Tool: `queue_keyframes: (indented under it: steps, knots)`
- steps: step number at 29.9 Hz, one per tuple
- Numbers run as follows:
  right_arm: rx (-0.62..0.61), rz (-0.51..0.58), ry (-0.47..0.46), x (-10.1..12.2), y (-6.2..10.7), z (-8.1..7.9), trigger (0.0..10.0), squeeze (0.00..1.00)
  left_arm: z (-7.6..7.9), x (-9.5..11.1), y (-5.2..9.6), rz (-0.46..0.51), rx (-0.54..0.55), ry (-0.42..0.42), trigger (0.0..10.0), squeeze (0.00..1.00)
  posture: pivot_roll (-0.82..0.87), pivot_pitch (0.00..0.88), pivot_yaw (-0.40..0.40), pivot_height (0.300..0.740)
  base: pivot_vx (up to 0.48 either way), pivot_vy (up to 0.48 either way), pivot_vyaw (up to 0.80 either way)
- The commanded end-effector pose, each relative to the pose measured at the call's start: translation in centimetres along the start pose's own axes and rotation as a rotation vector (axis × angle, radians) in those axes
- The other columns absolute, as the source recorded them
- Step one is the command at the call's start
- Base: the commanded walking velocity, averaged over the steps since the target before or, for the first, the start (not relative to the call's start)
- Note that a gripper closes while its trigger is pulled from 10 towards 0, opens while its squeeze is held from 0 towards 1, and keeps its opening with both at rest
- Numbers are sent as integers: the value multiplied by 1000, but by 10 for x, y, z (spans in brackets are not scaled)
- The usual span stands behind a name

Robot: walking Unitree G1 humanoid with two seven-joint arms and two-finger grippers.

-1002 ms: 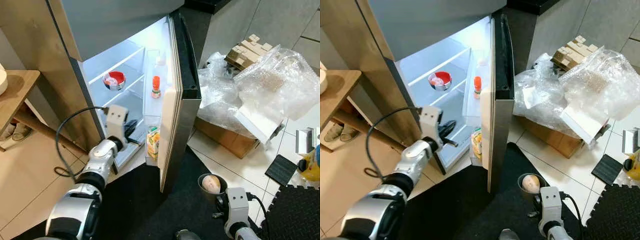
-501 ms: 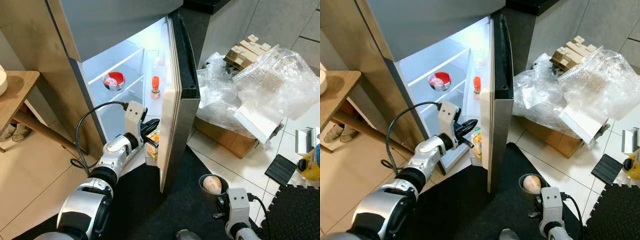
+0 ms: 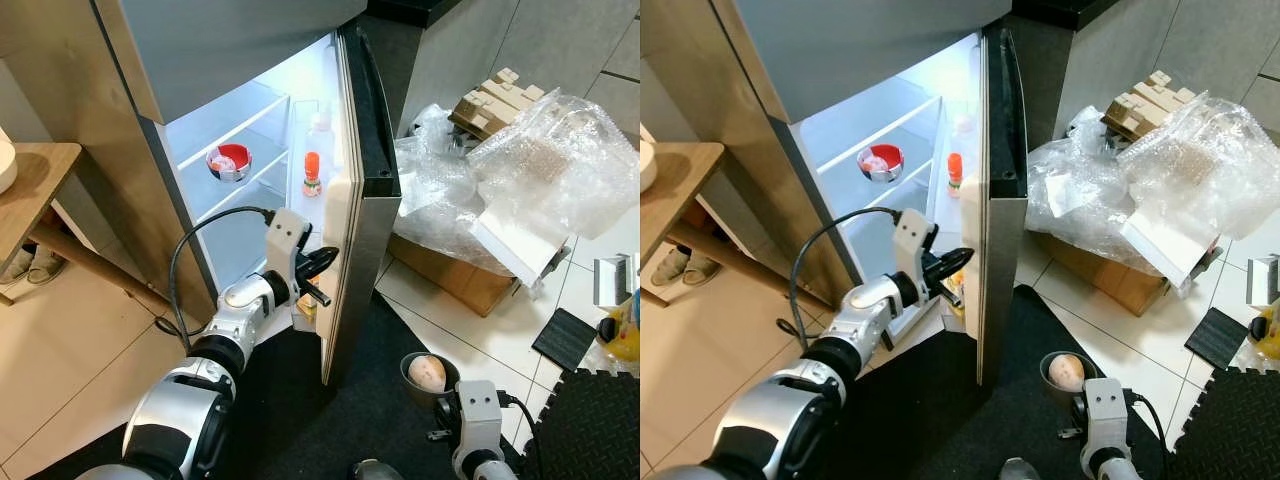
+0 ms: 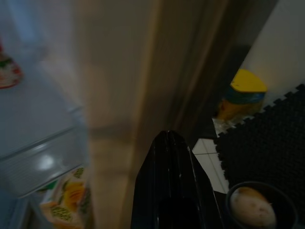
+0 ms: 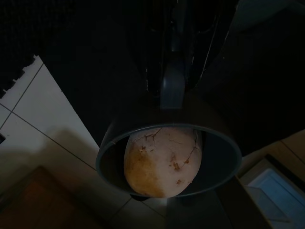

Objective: Restocking fridge

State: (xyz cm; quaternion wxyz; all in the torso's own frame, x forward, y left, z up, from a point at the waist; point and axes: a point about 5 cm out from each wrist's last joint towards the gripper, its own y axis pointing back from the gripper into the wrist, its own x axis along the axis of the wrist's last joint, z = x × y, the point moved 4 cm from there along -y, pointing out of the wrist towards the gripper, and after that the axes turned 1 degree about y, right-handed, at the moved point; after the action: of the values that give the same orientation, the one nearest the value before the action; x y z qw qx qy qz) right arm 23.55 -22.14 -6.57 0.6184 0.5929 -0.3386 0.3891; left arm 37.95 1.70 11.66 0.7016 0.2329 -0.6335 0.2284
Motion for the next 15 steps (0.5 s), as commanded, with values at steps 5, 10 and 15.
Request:
queue_keyframes:
  steps: [5, 10, 15]
  knots:
    - [-6, 2, -4, -2, 2, 1, 10000, 0, 64, 19, -44, 55, -182, 28, 10000, 0, -217, 154, 29, 736, 0, 0, 0]
    - [-16, 20, -15, 2, 0, 1, 10000, 0, 108, 33, -58, 116, -354, 48, 10000, 0, -230, 157, 49, 736, 0, 0, 0]
    - [-24, 14, -19, -2, 3, 3, 10000, 0, 94, 10, -43, 72, -342, 51, 10000, 0, -218, 160, 45, 736, 0, 0, 0]
